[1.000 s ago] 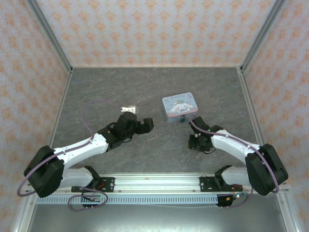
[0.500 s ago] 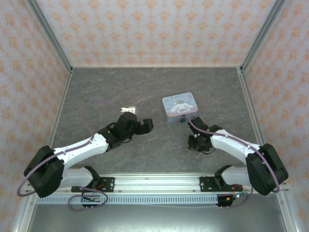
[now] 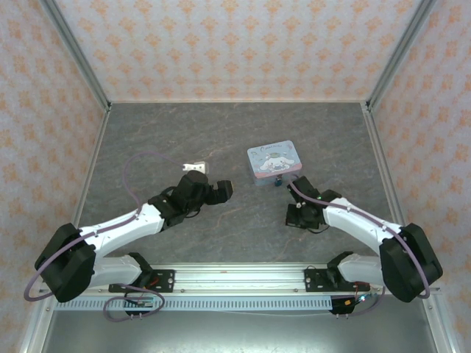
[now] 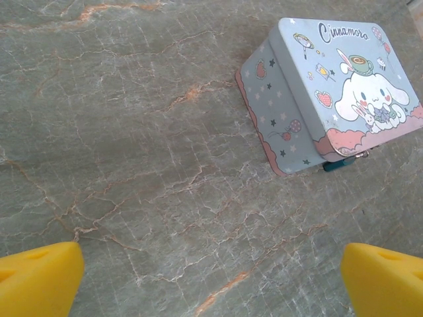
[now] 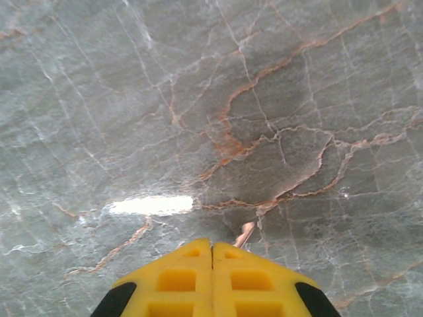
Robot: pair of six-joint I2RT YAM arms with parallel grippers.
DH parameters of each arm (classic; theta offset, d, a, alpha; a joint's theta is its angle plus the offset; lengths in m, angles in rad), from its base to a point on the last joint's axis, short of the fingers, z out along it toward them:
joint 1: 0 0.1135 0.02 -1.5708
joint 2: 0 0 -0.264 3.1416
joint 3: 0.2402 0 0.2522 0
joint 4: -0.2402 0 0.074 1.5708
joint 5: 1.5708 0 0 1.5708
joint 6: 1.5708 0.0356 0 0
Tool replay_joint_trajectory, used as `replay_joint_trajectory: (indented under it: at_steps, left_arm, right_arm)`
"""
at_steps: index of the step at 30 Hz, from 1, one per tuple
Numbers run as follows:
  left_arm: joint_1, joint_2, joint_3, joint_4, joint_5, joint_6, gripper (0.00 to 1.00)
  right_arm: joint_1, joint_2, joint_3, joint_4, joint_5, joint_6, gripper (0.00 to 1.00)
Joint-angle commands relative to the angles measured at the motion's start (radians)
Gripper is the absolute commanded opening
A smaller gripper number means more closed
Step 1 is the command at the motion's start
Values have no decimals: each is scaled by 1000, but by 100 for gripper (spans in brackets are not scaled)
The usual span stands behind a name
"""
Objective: Unlock the padlock with the key
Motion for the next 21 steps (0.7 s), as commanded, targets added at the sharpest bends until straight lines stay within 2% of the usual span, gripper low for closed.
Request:
replay_joint_trajectory:
  at_steps: [1,6,13,18,21]
  left_arm:
    - [-11,-32,26,-28,-32,-34,100]
    - [-11,-38,66,-61,3,-84,100]
    - [-7,-17,179,-205,64,-225,99]
    - [-2,13,209,-151,193,-331,98]
    - [-3,15,217,-104,247,-366,95]
  right_arm:
    - [7,-21,33,-41,31,-22,0]
    - [8,-71,83,-23,-2,-116,0]
    - [21,-156,180,68,-70,-299,0]
    - [73,-188,239,161,-137,-547,0]
    - [145,-211,243,214,-141,-766,0]
